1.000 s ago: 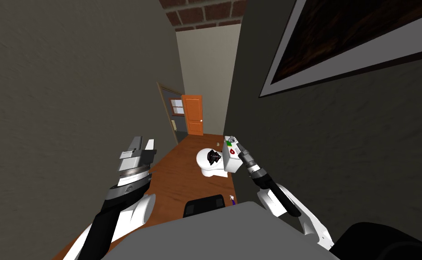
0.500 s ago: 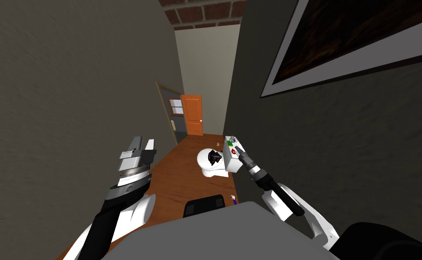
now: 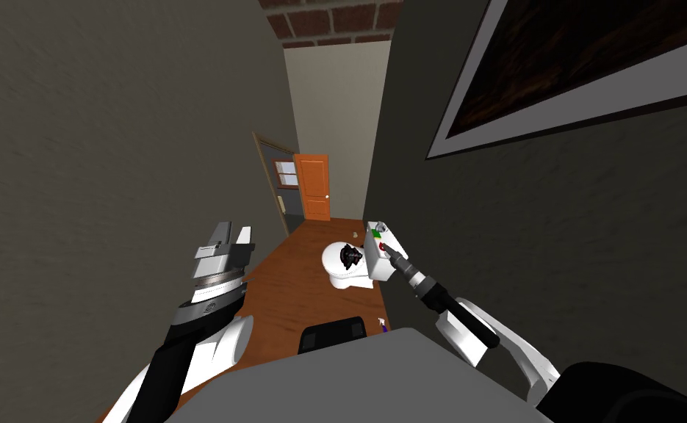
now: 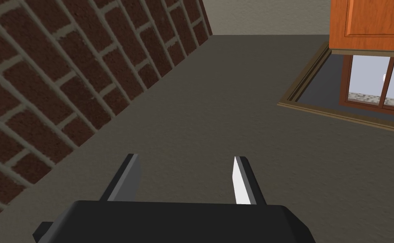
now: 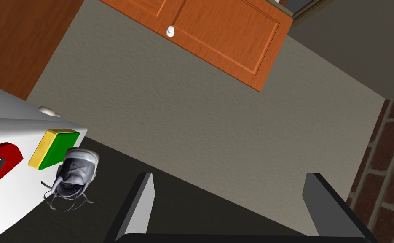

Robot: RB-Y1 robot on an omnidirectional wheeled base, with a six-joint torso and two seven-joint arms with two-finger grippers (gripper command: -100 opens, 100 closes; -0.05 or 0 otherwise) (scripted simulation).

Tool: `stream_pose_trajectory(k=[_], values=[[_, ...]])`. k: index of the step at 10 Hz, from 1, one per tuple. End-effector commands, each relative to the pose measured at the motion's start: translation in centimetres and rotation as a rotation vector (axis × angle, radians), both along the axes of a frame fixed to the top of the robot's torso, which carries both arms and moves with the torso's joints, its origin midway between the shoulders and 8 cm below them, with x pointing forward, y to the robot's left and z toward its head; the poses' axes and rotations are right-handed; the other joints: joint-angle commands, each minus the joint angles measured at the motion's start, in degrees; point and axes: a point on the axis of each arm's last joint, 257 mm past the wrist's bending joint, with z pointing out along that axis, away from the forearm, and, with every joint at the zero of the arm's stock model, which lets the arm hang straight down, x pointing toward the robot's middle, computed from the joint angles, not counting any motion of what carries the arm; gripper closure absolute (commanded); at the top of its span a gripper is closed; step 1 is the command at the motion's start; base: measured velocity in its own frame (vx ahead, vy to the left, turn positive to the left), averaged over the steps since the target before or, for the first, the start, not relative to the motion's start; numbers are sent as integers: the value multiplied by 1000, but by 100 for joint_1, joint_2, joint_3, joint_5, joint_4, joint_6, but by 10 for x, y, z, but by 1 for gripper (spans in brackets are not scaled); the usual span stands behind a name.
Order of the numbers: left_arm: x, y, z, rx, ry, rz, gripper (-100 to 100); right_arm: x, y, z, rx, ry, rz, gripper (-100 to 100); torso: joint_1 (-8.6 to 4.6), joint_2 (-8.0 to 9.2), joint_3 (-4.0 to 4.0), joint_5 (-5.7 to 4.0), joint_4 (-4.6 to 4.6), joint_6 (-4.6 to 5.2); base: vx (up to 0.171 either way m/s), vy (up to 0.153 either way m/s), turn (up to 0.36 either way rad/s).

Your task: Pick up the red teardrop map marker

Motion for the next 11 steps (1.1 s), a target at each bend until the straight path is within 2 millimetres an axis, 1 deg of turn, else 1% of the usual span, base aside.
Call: stream_pose_trajectory(k=[1,2,3,4,5,6,7,8,9,10,11], values=[[0,0,0,0,0,0,0,-2,-1,-8,-26,30,11,-100,0,0,0,0,0,0,23,43,-12],[0,0,0,0,0,0,0,-5,-8,-24,-53,81,11,-100,-3,2,1,0,0,0,19,54,-2],[0,0,0,0,0,0,0,-5,-8,-24,-64,84,19,-100,0,3,2,0,1,0,16,42,-5],[0,0,0,0,0,0,0,-9,-16,-40,-94,137,18,-100,-3,4,2,0,1,0,19,40,16],[0,0,0,0,0,0,0,-9,-16,-40,-103,139,25,-100,-5,4,2,-1,1,0,19,36,3],[0,0,0,0,0,0,0,-13,-26,-56,-133,192,21,-100,-6,4,2,-1,1,-1,26,39,27],[0,0,0,0,0,0,0,-13,-26,-56,-144,194,28,-100,-5,1,1,-1,0,-1,19,30,14],[0,0,0,0,0,0,0,-18,-36,-71,-172,246,21,-100,-8,3,1,-2,1,0,20,25,43],[0,0,0,0,0,0,0,-18,-36,-71,-186,249,30,-100,-11,2,1,-2,1,-1,18,20,29],[0,0,0,0,0,0,0,-24,-48,-86,-217,302,22,-100,-12,3,2,-3,1,0,22,20,67],[0,0,0,0,0,0,0,-24,-48,-86,-228,304,30,-100,-13,3,1,-3,1,-1,18,15,30]])
